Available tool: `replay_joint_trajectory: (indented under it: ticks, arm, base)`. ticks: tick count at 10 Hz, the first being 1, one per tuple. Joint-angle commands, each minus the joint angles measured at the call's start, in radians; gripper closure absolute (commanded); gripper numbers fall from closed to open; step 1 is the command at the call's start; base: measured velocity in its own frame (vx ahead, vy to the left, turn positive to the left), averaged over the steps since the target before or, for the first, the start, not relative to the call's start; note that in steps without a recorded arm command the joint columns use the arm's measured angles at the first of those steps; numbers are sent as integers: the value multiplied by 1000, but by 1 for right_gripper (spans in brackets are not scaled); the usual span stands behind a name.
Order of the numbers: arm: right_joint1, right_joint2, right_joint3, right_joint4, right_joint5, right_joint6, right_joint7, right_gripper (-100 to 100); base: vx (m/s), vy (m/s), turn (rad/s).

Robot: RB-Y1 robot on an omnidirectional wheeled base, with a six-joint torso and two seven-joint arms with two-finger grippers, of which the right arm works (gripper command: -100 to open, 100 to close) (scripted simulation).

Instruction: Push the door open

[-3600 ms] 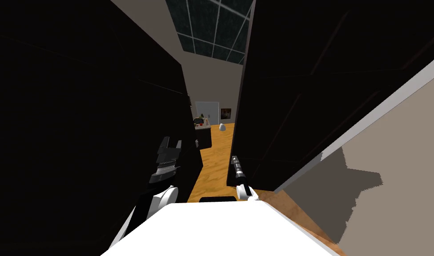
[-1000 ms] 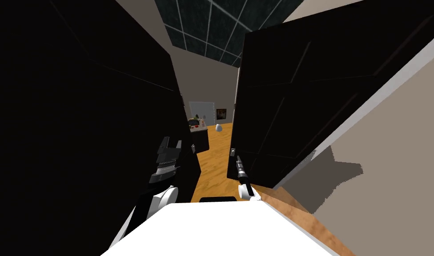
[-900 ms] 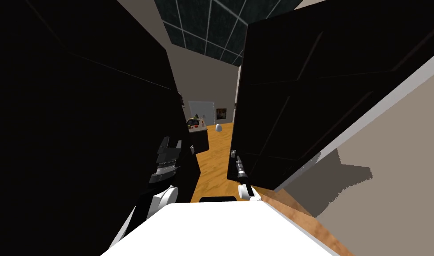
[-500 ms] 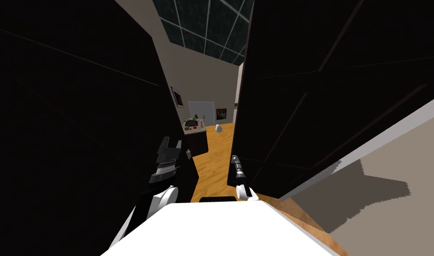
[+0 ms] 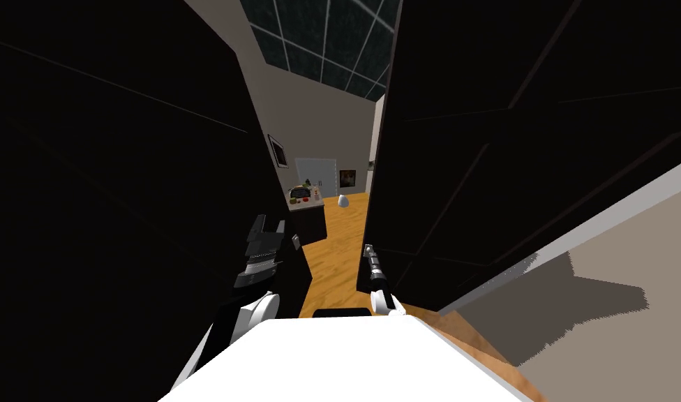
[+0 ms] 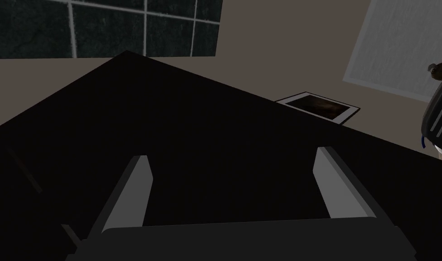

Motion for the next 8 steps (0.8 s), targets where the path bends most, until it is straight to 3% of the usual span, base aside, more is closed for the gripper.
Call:
replay_joint_trajectory:
  ticks: [1,2,3,5,6,8]
  arm:
    - [-1,0,0,-1,0,-2,-1,100]
    - [-1,0,0,-1,0,-2,-1,100]
    - [-20,-25,-25,24,-30,-9,25,100]
    - [-39,-35,-49,45,-59,-18,48,100]
    - [-8,-32,-7,14,-47,3,41,-100]
    - [-6,-40,31,6,-50,9,38,-100]
  base:
    - [-7,1,0]
    - [0,0,0]
    - [124,-27,-75]
    - [215,-56,-68]
    - [39,6,-242]
    - [-153,57,-262]
